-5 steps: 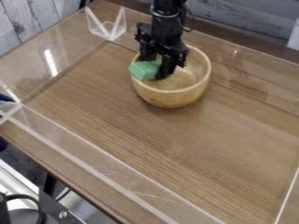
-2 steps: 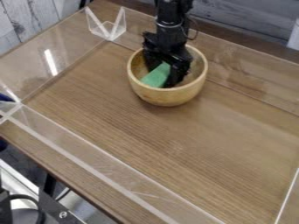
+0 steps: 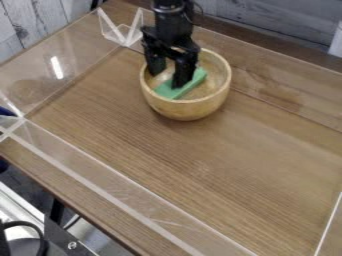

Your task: Put the green block in the brown bowl

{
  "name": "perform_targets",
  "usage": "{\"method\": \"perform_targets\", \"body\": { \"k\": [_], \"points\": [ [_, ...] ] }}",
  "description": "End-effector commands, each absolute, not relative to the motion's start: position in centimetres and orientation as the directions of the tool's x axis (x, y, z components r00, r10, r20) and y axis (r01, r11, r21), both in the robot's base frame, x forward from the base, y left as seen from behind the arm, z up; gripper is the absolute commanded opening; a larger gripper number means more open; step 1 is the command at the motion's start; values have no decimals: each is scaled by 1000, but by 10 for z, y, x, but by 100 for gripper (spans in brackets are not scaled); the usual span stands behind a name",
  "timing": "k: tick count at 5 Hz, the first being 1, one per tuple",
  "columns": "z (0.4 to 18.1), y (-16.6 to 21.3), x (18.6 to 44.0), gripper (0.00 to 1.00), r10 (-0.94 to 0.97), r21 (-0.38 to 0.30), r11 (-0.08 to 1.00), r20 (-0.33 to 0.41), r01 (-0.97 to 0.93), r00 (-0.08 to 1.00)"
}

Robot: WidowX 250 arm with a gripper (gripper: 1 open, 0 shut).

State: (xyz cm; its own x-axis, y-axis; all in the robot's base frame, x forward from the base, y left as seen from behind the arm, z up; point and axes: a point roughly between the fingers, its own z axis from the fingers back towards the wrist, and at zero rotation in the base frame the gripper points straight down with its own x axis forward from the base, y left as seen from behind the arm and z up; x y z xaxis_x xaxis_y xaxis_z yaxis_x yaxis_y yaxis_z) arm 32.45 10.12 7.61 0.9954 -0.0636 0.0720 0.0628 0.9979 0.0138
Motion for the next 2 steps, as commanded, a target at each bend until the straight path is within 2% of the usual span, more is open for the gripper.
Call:
{"method": "perform_targets", "body": {
  "k": [1,2],
  "points": [
    [97,103,320,100,-47,55,998,149,40,988],
    [99,99,324,100,-31,52,998,148,23,989]
  ]
}}
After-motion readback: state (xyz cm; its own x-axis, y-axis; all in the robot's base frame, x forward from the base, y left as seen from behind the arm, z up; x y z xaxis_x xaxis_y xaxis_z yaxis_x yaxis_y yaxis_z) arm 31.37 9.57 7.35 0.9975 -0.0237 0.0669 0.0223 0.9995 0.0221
